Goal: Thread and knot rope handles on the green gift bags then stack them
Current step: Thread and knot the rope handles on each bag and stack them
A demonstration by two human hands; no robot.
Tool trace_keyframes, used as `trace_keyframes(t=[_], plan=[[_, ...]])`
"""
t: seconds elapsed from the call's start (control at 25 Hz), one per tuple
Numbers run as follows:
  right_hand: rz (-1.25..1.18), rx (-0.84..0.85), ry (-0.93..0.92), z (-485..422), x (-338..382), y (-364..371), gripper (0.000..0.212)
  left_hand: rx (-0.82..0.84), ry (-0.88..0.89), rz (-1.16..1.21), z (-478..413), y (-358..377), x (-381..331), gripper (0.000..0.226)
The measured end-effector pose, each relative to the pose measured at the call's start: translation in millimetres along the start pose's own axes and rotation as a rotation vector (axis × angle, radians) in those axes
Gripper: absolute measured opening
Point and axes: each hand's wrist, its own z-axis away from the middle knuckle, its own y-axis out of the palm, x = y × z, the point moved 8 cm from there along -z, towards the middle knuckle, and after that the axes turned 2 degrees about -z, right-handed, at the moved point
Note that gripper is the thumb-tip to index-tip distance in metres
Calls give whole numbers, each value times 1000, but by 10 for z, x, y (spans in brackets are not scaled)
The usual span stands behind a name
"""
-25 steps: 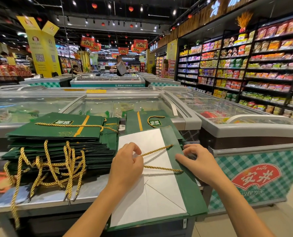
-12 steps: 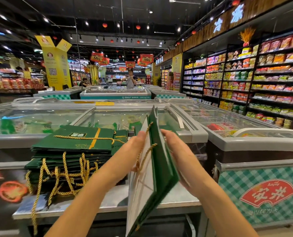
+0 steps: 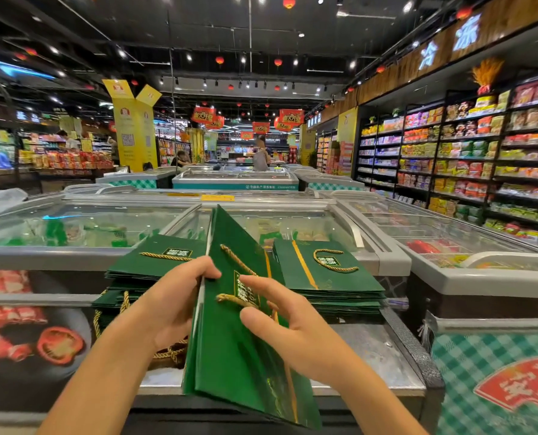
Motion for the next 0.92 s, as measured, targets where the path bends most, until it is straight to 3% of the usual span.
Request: trace_keyframes(t=[0.12,0.24,0.44,0.6,0.72,0.92], plan=[[113,-138,49,56,-170,-173,46,-203,59,24,27,-178,-63,9],[173,-215,153,103,-411,-311,59,-264,69,47,31,-240,-64,12],[-70,-343,279,156,-629,-496,84,-253,-32,112,-77,-196,55,15],[-134,-437,317,105,-719,-781,107,-260,35,-20,-269,-120,-38,13],[-128,-486,324,26,-717,-1101,98,-220,143,-141,-465,110,-181,11],[23,-552,397,-218,-901,-1774,77,-153,241,-245,-1096,418,-367,82]])
